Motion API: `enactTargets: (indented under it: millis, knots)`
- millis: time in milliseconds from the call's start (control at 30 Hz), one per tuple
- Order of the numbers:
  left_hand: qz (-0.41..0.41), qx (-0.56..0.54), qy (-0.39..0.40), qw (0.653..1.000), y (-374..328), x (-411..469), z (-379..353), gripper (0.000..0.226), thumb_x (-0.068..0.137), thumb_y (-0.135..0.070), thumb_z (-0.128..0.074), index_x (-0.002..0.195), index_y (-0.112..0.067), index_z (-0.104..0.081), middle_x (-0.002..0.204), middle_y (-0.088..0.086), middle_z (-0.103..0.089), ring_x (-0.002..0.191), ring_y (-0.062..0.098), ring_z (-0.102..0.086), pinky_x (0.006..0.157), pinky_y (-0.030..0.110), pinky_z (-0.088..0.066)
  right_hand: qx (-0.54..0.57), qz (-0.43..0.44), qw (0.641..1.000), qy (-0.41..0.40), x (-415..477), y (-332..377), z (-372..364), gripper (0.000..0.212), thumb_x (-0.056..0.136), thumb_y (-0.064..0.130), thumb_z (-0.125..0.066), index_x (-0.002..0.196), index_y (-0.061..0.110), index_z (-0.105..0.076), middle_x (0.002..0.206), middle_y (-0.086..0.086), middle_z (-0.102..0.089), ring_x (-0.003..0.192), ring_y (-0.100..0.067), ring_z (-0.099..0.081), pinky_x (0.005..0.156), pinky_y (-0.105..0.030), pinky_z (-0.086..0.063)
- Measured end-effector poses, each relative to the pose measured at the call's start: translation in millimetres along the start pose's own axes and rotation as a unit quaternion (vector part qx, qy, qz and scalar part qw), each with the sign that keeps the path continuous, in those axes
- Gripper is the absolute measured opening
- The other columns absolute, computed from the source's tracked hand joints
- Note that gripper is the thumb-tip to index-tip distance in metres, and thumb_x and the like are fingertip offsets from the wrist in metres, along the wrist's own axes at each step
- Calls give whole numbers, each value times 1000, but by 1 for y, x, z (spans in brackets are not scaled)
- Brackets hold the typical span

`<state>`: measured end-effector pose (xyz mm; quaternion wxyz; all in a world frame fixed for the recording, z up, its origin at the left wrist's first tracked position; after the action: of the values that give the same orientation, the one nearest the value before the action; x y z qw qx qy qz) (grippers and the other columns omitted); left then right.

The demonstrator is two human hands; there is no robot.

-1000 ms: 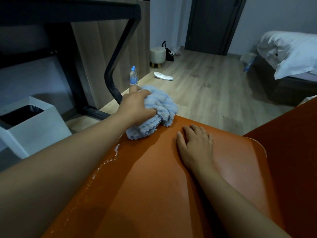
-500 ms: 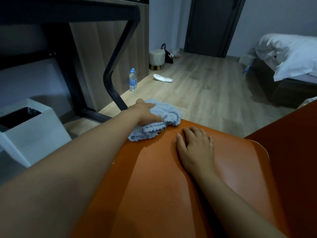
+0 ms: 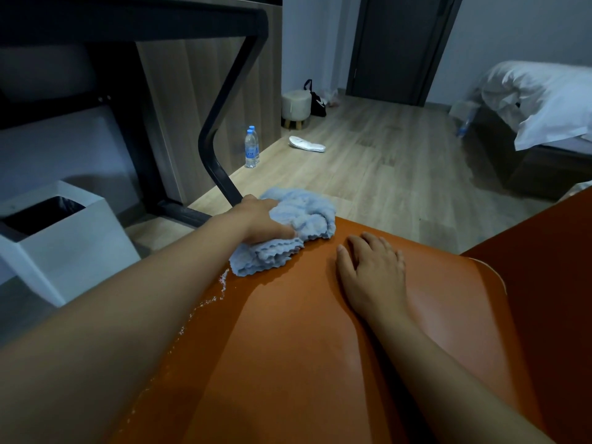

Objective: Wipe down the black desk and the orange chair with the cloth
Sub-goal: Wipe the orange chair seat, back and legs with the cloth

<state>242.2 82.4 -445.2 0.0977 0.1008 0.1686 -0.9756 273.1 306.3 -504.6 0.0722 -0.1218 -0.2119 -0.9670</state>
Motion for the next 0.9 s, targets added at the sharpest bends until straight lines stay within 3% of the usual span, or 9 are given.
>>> enactTargets:
  millis: [233, 367, 500, 900]
  knots:
    - [1, -13, 2, 1000, 21, -19, -5, 97, 65, -75, -61, 147, -35, -28, 144, 8, -36, 127, 29, -43, 91, 36, -42, -4, 1, 1000, -6, 0, 0, -1, 47, 96, 50, -35, 132, 26, -55, 147, -1, -45, 140, -24, -32, 118, -50, -16]
    - [2, -27, 6, 1000, 32, -35, -8, 97, 63, -75, -61, 146, -35, -30, 144, 5, -41, 125, 27, -45, 94, 35, -43, -7, 4, 1000, -8, 1, 1, 0, 46, 96, 49, -36, 130, 25, -56, 146, -2, -46, 139, -24, -34, 117, -51, -18]
    - [1, -29, 2, 1000, 36, -47, -8, 93, 66, -72, -63, 145, -31, -32, 141, 3, -45, 121, 23, -48, 85, 30, -38, -2, 4, 1000, -7, 0, 1, 0, 46, 97, 48, -36, 130, 24, -56, 145, -2, -46, 139, -25, -33, 117, -51, -18]
    - [-3, -42, 8, 999, 60, -92, -11, 89, 70, -67, -65, 146, -32, -31, 145, 1, -41, 125, 20, -45, 87, 27, -34, -15, 7, 1000, 0, 0, 2, 2, 48, 97, 49, -33, 131, 23, -55, 145, -4, -47, 139, -25, -34, 116, -52, -19]
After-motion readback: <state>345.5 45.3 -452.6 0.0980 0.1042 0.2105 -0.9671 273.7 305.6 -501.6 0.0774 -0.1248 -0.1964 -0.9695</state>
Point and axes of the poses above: each hand's wrist, its own x-axis towards the middle knuckle, its own z-axis out of the back of the hand, y = z × x, the point moved 1 cm from there along x, towards the middle knuckle
